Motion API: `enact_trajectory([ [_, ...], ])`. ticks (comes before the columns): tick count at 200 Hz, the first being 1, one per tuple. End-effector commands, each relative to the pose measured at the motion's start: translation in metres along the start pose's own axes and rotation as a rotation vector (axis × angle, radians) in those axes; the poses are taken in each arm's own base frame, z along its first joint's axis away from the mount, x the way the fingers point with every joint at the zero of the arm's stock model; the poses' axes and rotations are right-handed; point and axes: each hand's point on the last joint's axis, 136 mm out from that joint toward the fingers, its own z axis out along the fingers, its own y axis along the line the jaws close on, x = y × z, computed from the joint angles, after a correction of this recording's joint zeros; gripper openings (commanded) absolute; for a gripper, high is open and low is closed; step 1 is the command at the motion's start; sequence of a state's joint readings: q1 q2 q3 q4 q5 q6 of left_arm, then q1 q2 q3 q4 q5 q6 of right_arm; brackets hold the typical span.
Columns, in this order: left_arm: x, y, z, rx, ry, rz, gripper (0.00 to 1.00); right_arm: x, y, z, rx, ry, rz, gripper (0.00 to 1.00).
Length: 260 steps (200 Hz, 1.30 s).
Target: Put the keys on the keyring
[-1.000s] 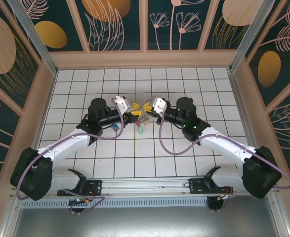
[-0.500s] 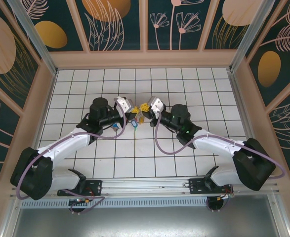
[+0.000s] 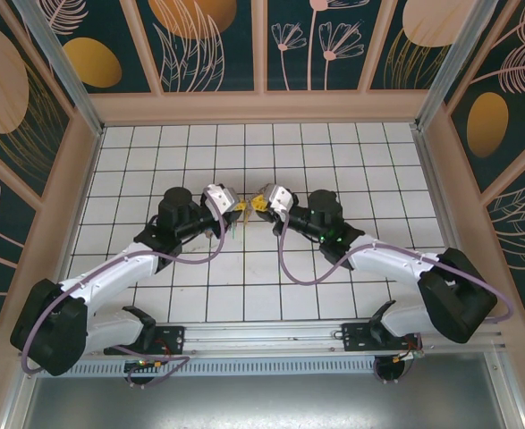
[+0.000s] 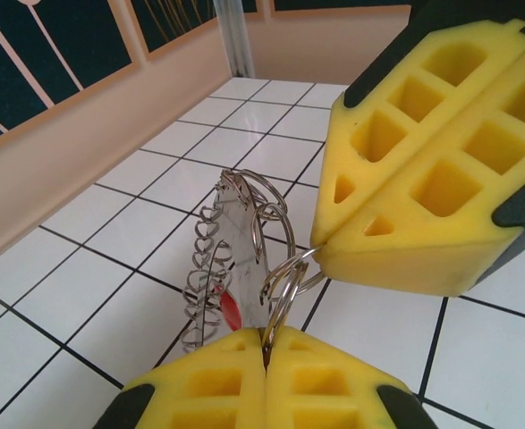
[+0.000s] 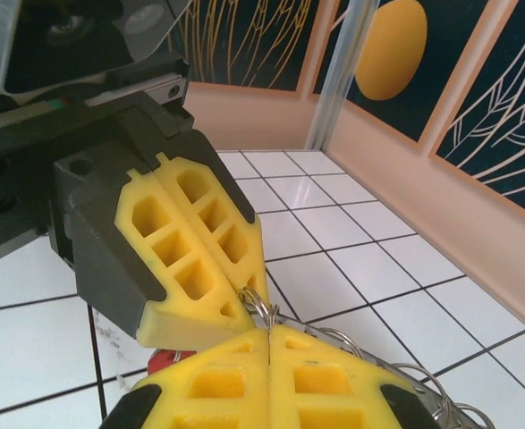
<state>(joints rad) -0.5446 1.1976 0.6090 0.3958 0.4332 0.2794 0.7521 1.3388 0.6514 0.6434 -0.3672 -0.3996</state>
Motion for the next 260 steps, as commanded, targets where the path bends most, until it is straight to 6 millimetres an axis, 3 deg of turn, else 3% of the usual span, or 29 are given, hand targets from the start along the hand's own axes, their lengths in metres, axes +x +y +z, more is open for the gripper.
enact_trajectory([
  [1,-0.036,0.025,-0.012,-0.131,-0.108,0.086,0.00,0.012,0.014,-0.006,-0.097,0.062,-0.017,0.00],
  [17,-0.036,0.025,-0.012,-0.134,-0.111,0.096,0.00,0.010,0.014,-0.005,-0.107,0.066,-0.012,0.00],
  [30,-0.036,0.025,-0.013,-0.134,-0.116,0.104,0.00,0.010,0.014,-0.005,-0.119,0.072,-0.007,0.08],
  [93,-0.035,0.023,-0.013,-0.132,-0.096,0.152,0.00,0.008,0.012,-0.005,-0.157,0.140,-0.024,0.18],
  [127,-0.032,0.022,-0.013,-0.131,-0.085,0.179,0.00,-0.006,0.005,-0.007,-0.134,0.126,-0.051,0.22],
  [145,-0.033,0.018,-0.013,-0.108,-0.084,0.199,0.00,-0.016,0.004,-0.008,-0.135,0.107,-0.101,0.25],
  [198,-0.032,0.009,-0.012,-0.071,-0.085,0.235,0.00,-0.021,-0.010,0.002,-0.132,0.152,-0.259,0.31],
  [260,-0.022,-0.002,-0.012,-0.023,-0.036,0.333,0.00,-0.012,-0.017,0.001,-0.285,0.297,-0.425,0.36],
])
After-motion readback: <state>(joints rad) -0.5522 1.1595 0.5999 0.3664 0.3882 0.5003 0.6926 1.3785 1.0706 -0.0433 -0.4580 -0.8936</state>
